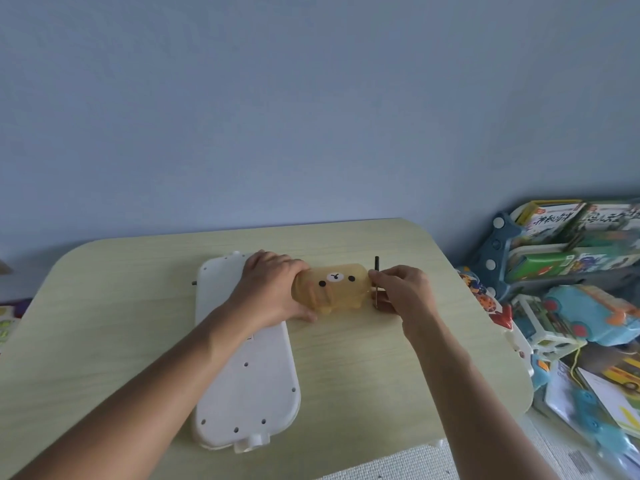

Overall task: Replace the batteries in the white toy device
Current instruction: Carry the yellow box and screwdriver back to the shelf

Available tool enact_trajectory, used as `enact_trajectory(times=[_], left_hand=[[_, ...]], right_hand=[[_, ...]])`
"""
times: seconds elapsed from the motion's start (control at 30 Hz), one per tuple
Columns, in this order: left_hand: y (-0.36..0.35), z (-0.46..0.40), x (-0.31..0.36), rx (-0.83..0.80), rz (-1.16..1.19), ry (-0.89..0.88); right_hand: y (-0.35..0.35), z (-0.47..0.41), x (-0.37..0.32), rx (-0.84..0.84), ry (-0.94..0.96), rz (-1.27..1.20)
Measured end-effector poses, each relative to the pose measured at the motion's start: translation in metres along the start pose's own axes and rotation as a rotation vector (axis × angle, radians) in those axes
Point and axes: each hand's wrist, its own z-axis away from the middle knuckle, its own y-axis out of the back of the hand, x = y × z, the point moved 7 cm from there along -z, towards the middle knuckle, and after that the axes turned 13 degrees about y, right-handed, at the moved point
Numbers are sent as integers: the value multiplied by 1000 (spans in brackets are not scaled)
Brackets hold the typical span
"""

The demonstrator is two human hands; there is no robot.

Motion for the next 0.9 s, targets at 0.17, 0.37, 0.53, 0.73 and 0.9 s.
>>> enact_trajectory(times=[0.17,0.37,0.53,0.73,0.9], left_hand=[[1,0,1,12,36,3],[6,-5,0,-1,199,75],[34,-4,20,-109,615,108],[124,29,91,-264,917,81],[248,70,181,-400,1074,-19]], right_hand=[[-2,0,0,-27,42,18],[-4,-4,-9,-15,53,-128],[18,-2,-45,71,43,-232],[92,25,-152,172,45,-249],[177,67,-282,299,124,-237]])
